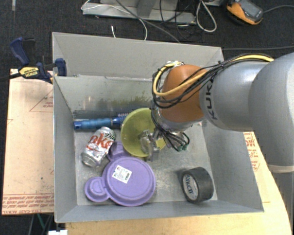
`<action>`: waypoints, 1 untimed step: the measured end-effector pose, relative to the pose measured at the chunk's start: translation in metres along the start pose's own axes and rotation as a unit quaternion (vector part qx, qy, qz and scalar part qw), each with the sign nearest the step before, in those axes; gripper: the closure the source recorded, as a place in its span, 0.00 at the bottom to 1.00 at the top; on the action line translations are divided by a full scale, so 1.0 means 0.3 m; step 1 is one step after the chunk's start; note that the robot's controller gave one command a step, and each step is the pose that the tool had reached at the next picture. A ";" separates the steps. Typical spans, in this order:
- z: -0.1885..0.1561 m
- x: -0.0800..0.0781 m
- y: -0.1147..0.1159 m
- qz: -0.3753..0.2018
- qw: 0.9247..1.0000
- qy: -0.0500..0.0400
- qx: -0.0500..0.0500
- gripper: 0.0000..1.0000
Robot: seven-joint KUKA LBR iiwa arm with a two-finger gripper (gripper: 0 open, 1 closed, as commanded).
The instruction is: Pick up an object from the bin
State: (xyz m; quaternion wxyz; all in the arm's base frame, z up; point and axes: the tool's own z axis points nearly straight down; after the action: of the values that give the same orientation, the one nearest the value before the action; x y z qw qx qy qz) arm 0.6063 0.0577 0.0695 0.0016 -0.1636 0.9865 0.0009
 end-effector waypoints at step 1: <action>0.000 0.000 -0.001 0.000 1.000 0.000 0.000 1.00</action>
Offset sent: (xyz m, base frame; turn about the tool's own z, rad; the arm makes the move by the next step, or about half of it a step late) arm 0.0000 0.0000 0.0000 0.0000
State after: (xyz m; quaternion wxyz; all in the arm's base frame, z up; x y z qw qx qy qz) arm 0.6064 0.0575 0.0695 0.0018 -0.1633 0.9866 0.0010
